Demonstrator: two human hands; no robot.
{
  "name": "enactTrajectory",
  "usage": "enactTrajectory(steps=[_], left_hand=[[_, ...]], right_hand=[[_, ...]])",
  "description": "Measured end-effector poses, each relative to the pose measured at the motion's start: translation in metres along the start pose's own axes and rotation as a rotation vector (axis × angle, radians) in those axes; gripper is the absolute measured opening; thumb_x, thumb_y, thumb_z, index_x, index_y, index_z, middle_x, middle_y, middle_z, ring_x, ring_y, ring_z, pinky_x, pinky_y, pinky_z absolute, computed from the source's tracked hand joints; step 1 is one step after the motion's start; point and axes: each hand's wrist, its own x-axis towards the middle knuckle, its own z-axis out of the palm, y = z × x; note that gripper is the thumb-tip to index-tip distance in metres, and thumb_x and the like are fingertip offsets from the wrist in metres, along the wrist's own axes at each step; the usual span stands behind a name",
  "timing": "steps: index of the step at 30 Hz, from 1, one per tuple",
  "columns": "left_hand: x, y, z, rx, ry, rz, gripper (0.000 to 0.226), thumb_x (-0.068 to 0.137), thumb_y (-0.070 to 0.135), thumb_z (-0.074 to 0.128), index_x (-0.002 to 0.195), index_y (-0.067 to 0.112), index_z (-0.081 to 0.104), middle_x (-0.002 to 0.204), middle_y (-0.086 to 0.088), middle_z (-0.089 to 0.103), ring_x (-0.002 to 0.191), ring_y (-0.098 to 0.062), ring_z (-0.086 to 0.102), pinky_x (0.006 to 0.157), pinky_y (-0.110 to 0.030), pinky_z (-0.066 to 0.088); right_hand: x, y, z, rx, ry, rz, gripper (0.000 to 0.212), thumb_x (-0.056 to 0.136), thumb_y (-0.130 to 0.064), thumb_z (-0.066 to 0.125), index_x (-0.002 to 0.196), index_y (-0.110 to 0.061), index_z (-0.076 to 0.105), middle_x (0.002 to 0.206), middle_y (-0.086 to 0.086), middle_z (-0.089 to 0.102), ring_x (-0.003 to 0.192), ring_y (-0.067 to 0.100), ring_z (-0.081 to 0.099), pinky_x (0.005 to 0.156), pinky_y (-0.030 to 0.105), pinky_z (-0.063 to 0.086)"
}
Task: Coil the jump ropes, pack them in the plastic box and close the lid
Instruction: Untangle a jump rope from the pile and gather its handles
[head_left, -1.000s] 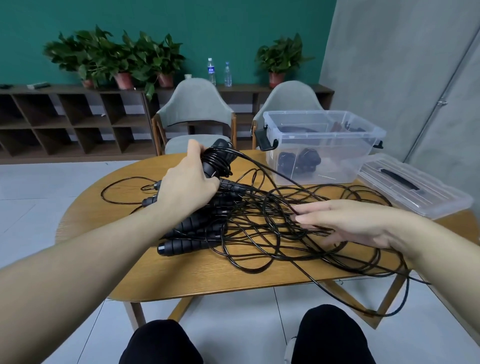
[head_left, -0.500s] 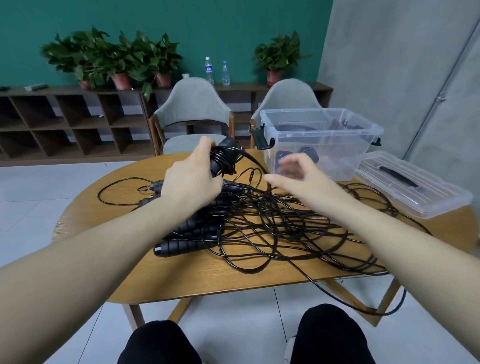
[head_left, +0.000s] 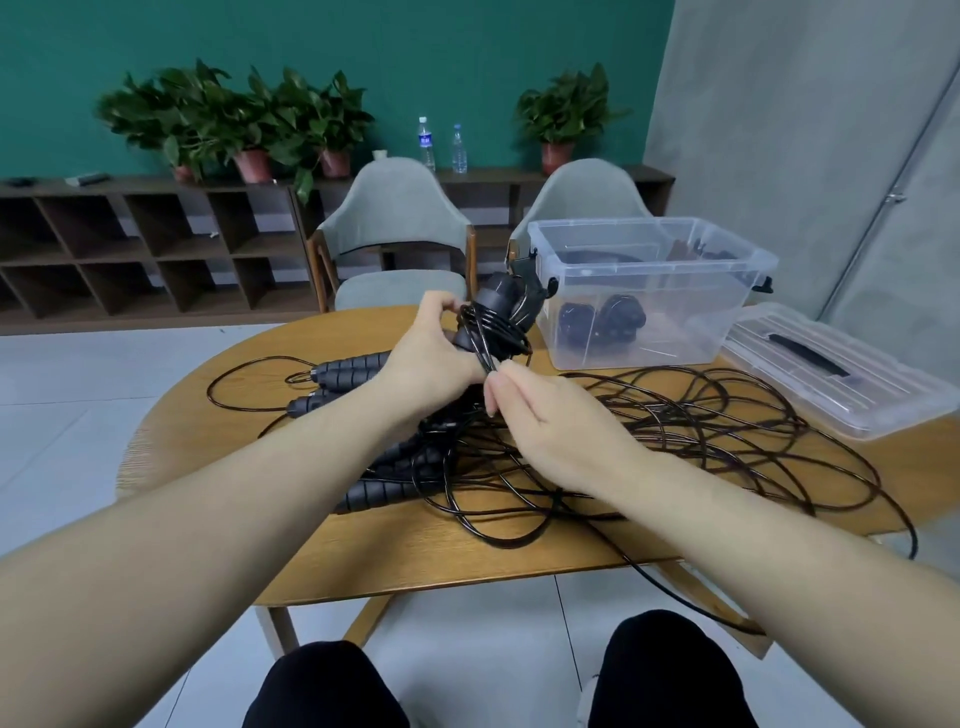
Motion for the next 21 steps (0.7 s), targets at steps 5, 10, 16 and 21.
enactTrajectory(steps=[5, 10, 16, 21], left_hand=[[-0.009, -0.004, -0.002, -0.31, -0.197, -0.096, 0.062, 0.064, 0.015, 0.086, 0.119, 0.006, 0.061, 0.096, -0.008, 0.071, 0.086, -0.02, 0.067, 0.077, -0.036, 0.058], [-0.012, 0.011, -0.026, -0.193, -0.497, 0.138, 0.039, 0.076, 0.005, 0.076, 0.112, 0.0, 0.062, 0.1, -0.013, 0.069, 0.091, -0.017, 0.064, 0.079, -0.029, 0.054], [-0.018, 0.025, -0.035, 0.207, -0.827, 0.319, 0.039, 0.076, -0.013, 0.077, 0.107, -0.006, 0.055, 0.095, -0.029, 0.062, 0.085, -0.043, 0.062, 0.076, -0.061, 0.053], [-0.023, 0.029, -0.024, 0.772, -0.849, 0.393, 0.06, 0.057, 0.04, 0.097, 0.094, 0.044, 0.049, 0.096, 0.014, 0.058, 0.095, -0.012, 0.06, 0.082, -0.037, 0.053]], right_hand=[[-0.005, 0.013, -0.017, 0.231, -0.195, 0.029, 0.036, 0.106, -0.041, 0.034, 0.082, -0.025, 0.055, 0.062, 0.008, 0.047, 0.057, 0.014, 0.043, 0.059, 0.031, 0.041], [-0.006, 0.029, -0.031, 0.187, -0.301, 0.097, 0.046, 0.096, -0.057, 0.042, 0.063, -0.026, 0.053, 0.058, -0.008, 0.048, 0.054, 0.005, 0.044, 0.062, 0.018, 0.04], [0.003, 0.035, -0.036, 0.042, -0.541, 0.024, 0.032, 0.099, -0.033, 0.051, 0.082, -0.01, 0.065, 0.079, 0.006, 0.066, 0.074, 0.019, 0.062, 0.081, 0.042, 0.053], [0.018, 0.027, -0.037, -0.366, -0.643, 0.056, 0.024, 0.09, -0.037, 0.056, 0.078, -0.019, 0.064, 0.078, 0.005, 0.066, 0.07, 0.017, 0.057, 0.072, 0.044, 0.054]])
